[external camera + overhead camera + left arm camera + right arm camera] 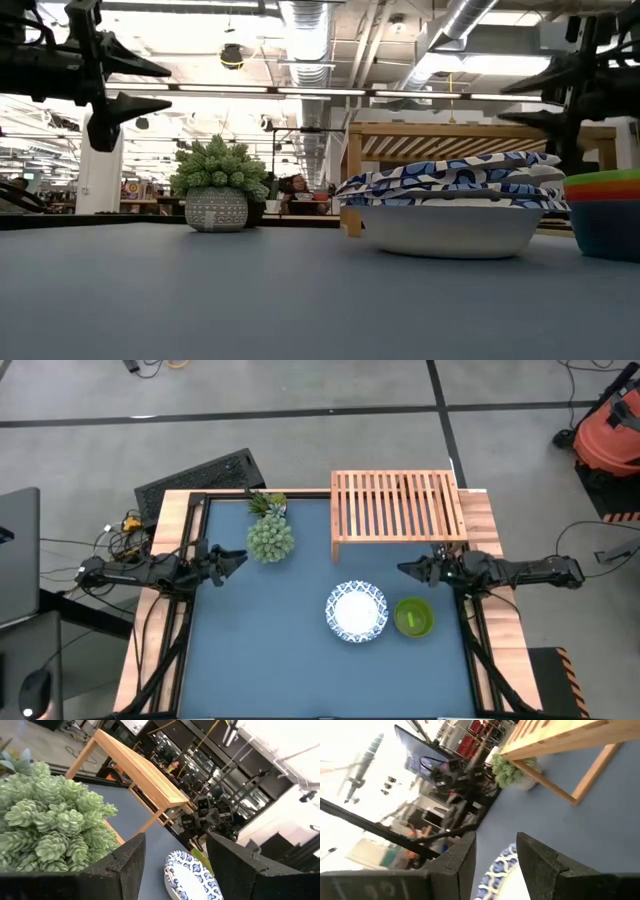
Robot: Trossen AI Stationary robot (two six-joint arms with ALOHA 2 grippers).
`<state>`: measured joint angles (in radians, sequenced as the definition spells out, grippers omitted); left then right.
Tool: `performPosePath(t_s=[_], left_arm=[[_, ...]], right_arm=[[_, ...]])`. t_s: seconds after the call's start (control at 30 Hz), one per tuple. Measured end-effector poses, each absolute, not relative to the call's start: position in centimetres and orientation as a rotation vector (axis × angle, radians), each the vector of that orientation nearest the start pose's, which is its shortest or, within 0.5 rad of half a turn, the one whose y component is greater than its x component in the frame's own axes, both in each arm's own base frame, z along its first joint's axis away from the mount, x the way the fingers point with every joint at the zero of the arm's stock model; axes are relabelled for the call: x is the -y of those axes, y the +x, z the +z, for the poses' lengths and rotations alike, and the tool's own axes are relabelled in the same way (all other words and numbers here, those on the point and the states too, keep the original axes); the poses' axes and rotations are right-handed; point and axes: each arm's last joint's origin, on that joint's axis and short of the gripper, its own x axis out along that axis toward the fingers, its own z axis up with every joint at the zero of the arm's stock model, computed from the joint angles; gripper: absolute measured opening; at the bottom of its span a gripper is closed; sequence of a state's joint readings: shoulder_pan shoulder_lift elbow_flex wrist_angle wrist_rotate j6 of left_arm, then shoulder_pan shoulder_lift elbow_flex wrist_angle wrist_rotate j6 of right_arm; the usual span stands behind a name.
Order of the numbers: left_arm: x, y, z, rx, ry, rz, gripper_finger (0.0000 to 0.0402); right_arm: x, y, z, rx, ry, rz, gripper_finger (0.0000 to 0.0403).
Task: Place and stack bowls onto a shelf
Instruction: Put the green bowl on the shelf
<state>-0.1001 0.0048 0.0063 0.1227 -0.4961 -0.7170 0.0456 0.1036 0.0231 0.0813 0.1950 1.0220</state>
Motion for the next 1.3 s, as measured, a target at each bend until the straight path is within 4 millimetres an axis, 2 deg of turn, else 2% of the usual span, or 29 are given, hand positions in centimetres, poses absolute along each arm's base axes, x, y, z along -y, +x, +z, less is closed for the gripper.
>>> performPosePath(t_s=[0.1, 0.33, 0.47, 0.67, 0.73, 0.8, 0.97, 1.1, 1.3], left_arm=[[-0.4, 9.4, 18.0, 0.302, -0.843, 0.310, 0.0197], [0.0, 8.9, 20.5, 0.414, -0.955, 0.044, 0.0197], [-0.1, 7.8, 24.1, 0.529, -0.936, -0.017, 0.0197], [-0.2, 7.3, 29.2, 0.580, -0.858, 0.013, 0.0197], [-0.2, 7.6, 30.8, 0.580, -0.864, 0.034, 0.0197], [-0.2, 8.1, 32.1, 0.550, -0.862, 0.052, 0.0197], [0.1, 9.8, 35.6, 0.447, -0.857, 0.032, 0.0197], [0.5, 11.7, 37.3, 0.294, -0.817, 0.045, 0.0197], [0.6, 13.1, 39.1, 0.138, -0.725, 0.110, 0.0197]], right_arm=[[-0.1, 10.2, 18.3, 0.160, 1.033, -0.012, 0.0166], [-0.1, 9.2, 21.7, 0.455, 0.971, 0.164, 0.0166], [-0.1, 8.3, 24.8, 0.553, 0.883, 0.187, 0.0166], [-0.1, 6.1, 31.3, 0.634, 0.722, 0.212, 0.0166], [-0.1, 5.5, 33.2, 0.548, 0.722, 0.178, 0.0166], [0.0, 5.3, 34.4, 0.390, 0.726, 0.120, 0.0166], [-0.1, 6.0, 35.5, -0.077, 0.840, -0.060, 0.0166], [-0.4, 7.3, 34.3, -0.457, 0.915, -0.176, 0.0166], [-1.2, 9.7, 30.8, -0.921, 0.968, -0.276, 0.0166]])
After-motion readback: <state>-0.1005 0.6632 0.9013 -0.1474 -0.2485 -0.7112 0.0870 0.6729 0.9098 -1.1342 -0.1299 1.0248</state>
